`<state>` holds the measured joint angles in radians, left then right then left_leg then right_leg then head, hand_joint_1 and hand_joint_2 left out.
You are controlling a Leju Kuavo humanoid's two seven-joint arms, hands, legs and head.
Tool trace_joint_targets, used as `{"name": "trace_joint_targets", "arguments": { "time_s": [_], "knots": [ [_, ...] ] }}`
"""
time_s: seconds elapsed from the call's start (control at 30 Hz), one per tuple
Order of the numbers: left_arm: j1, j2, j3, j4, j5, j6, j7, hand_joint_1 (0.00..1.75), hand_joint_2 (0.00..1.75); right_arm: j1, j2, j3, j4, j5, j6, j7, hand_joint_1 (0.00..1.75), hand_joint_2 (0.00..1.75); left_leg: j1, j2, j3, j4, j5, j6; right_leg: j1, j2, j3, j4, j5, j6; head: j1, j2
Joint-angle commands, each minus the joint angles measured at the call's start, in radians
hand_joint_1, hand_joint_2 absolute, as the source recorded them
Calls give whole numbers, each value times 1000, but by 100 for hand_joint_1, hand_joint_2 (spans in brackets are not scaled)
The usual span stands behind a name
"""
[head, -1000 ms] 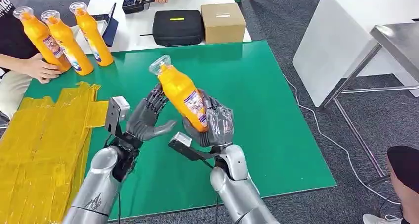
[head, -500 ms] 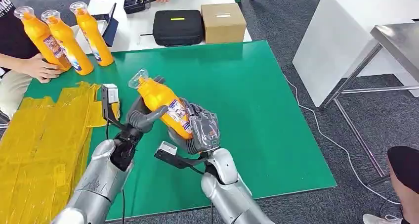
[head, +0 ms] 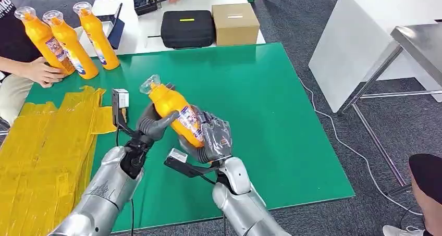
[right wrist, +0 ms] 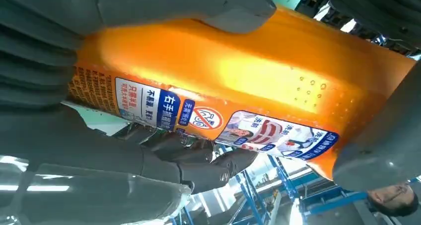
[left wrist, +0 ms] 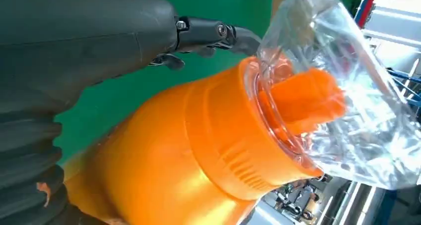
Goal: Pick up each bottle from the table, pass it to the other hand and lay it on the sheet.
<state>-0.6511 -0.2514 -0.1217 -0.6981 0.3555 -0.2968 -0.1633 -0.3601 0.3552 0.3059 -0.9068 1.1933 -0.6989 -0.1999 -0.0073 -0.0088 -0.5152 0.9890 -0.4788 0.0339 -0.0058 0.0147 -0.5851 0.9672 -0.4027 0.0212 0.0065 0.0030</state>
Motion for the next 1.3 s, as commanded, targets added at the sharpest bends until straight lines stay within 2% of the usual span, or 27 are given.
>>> {"name": "trace_joint_targets", "arguments": {
  "time_s": [0.03,0.1,0.17,0.33,0.47,0.53,0.57,0.63,0.77,0.83,1.07,1.17,1.3],
  "knots": [
    [-47,4,-33,23,23,0,-25,0,175,-42,-27,78,122,-120,46,-25,175,175,1,0,1,0,-1,-2,1,-2,2,-1,-1,0,0,0],
    [-32,7,-60,-27,38,-5,-15,0,175,-43,-32,111,119,-279,210,-69,175,175,1,0,1,0,-1,-2,1,-1,2,-1,0,0,0,0],
    [-24,6,-72,-48,45,-10,-9,0,175,-38,-32,132,118,-333,284,-82,175,175,1,1,1,0,-1,-2,1,-1,1,-1,0,0,0,0],
    [6,8,-101,-90,52,-8,-9,0,175,-44,-35,173,137,-369,312,-70,175,175,1,-1,3,-1,-1,-3,1,-2,3,-2,-1,-1,0,0],
    [30,11,-127,-130,51,5,-20,0,175,-45,-47,192,143,-395,300,-69,175,175,1,0,1,0,-1,-2,1,-1,1,-1,0,0,0,0],
    [37,15,-135,-139,56,7,-22,7,175,-44,-53,196,141,-403,297,-68,175,175,1,-1,1,0,-1,-2,1,-2,1,-1,-1,0,0,0],
    [41,17,-139,-142,55,7,-24,26,175,-43,-55,196,139,-406,293,-67,175,175,1,-1,2,-1,-1,-2,1,-2,3,-2,-1,0,0,0],
    [47,19,-147,-149,54,0,-28,0,175,-46,-57,195,142,-408,289,-63,175,175,1,0,2,-1,-1,-2,1,-2,2,-1,-1,0,0,0],
    [52,18,-156,-157,48,5,-27,0,175,-58,-58,193,151,-413,283,-60,175,175,1,-1,2,-1,-1,-2,1,-2,2,-1,-1,0,0,0],
    [52,20,-162,-160,49,5,-27,0,175,-63,-61,198,156,-405,239,-59,175,175,1,0,2,-1,-1,-2,1,-1,2,-1,-1,0,0,0],
    [52,21,-162,-160,49,5,-27,0,175,-65,-62,197,156,-405,240,-59,175,175,1,1,2,-1,-1,-3,1,-1,2,-1,-1,0,0,0],
    [53,25,-166,-160,48,7,-29,0,175,-71,-75,209,132,-308,83,-13,175,175,1,0,1,0,0,-2,1,-1,1,-1,0,0,0,0],
    [53,27,-173,-159,41,11,-35,0,175,-68,-96,183,31,-175,2,60,175,175,1,0,0,0,-1,-2,1,-1,0,-1,0,0,0,0]
  ]
}}
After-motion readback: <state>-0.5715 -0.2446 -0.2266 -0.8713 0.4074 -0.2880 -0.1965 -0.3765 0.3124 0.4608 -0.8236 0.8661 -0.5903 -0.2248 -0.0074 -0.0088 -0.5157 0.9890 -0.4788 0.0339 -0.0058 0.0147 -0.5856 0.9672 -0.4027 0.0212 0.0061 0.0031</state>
